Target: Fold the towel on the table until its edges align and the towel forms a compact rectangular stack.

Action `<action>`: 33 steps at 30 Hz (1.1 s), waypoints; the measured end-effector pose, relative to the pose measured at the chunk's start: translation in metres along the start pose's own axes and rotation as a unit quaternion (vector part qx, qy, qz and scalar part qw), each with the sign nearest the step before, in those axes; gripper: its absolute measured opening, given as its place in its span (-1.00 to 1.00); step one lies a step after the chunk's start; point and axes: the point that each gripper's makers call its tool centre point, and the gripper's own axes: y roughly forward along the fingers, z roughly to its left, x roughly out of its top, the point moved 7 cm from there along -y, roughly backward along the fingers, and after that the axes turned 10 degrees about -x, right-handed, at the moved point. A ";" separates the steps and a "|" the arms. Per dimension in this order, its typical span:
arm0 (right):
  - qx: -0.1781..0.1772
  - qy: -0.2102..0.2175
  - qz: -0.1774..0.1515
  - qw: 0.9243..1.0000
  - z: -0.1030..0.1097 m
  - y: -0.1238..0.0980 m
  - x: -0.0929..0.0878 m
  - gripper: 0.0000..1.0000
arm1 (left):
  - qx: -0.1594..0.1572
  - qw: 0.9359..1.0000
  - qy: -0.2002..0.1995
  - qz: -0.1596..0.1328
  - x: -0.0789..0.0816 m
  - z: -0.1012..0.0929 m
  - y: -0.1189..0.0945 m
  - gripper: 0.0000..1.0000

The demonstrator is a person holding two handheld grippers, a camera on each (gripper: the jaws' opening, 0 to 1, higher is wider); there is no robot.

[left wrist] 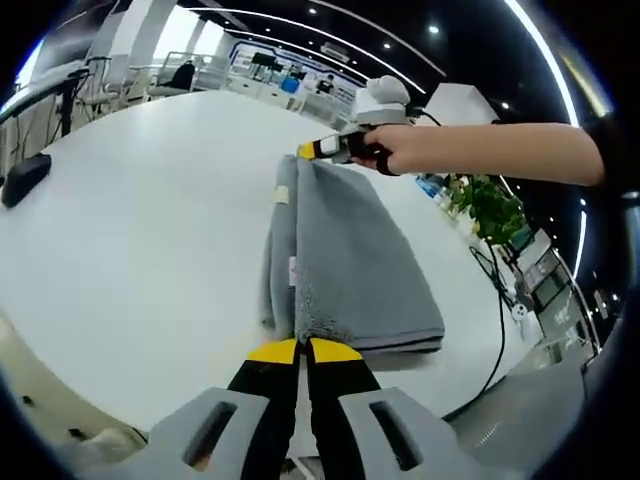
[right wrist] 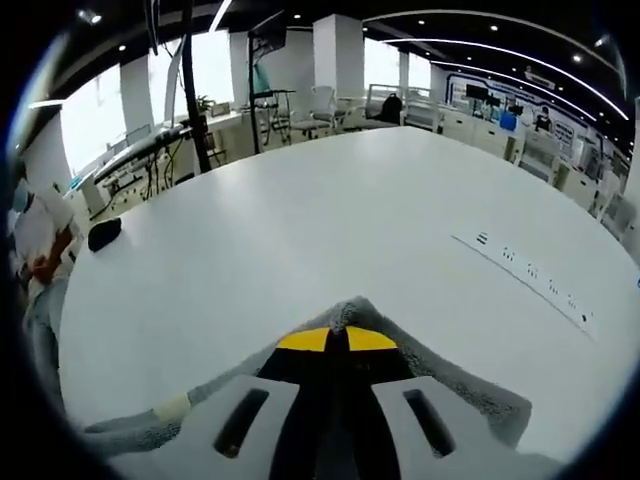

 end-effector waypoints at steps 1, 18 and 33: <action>0.001 -0.001 0.000 1.000 0.000 0.000 0.001 -0.96 | 0.000 1.000 0.005 0.005 0.000 -0.001 0.000 -0.95; -0.001 -0.005 0.004 1.000 -0.011 -0.020 0.000 -0.69 | -0.004 1.000 0.024 0.011 0.003 -0.001 -0.007 -0.52; -0.001 0.043 0.012 0.999 -0.042 -0.059 -0.026 -0.57 | 0.015 0.996 0.089 0.002 0.042 0.032 -0.007 -0.39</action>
